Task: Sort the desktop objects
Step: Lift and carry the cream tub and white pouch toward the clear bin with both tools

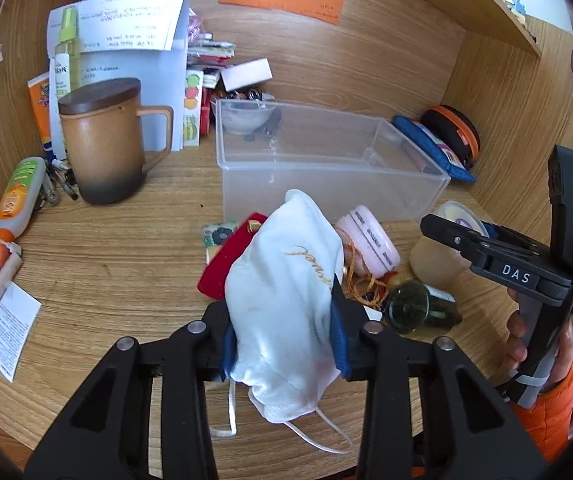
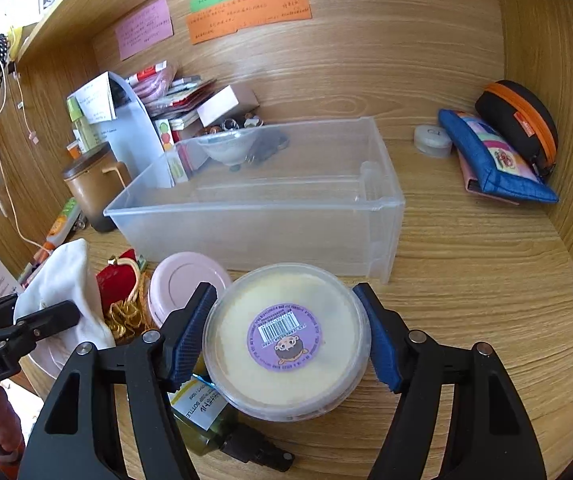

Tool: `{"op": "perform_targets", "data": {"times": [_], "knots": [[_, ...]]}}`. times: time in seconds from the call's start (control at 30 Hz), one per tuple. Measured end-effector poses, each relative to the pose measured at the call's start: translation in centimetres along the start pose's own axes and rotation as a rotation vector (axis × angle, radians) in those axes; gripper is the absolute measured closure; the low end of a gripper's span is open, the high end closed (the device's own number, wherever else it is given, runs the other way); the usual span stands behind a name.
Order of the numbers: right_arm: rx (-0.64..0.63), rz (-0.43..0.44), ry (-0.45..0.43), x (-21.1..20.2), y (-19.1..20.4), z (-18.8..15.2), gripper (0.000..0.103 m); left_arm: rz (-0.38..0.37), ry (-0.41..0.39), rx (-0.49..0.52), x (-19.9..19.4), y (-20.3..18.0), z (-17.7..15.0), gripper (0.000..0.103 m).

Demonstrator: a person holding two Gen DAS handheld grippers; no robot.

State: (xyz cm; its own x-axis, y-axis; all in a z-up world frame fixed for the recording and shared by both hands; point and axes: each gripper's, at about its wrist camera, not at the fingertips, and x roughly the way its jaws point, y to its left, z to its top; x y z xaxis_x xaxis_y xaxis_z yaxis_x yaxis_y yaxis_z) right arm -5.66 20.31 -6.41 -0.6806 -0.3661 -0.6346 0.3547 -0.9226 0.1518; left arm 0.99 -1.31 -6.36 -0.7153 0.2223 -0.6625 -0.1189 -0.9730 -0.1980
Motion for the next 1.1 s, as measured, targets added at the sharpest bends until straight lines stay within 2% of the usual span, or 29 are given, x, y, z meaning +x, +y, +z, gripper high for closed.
{"op": "perform_targets", "data": {"times": [0.63,0.77,0.87,0.97,1.07,1.1], "knots": [[-0.027,0.015,-0.119,-3.8,0.0,3.3,0.036,0.027,-0.136,0.009,-3.3,0.6,4.0,0.069],[-0.040,0.012,-0.142,-4.5,0.2,3.9,0.036,0.017,-0.159,0.011,-3.5,0.7,5.1,0.074],[-0.047,0.016,-0.153,-4.8,0.2,4.4,0.036,-0.003,-0.168,0.020,-3.5,0.6,5.8,0.096],[-0.053,0.020,-0.158,-4.8,0.3,4.9,0.036,-0.010,-0.187,0.039,-3.7,0.3,6.4,0.096],[-0.065,0.029,-0.161,-4.8,0.5,5.3,0.036,0.017,-0.164,0.058,-3.0,0.2,6.7,0.096],[-0.070,0.031,-0.160,-4.7,0.6,5.3,0.036,0.013,-0.153,0.045,-2.9,0.5,6.6,0.093]]}}
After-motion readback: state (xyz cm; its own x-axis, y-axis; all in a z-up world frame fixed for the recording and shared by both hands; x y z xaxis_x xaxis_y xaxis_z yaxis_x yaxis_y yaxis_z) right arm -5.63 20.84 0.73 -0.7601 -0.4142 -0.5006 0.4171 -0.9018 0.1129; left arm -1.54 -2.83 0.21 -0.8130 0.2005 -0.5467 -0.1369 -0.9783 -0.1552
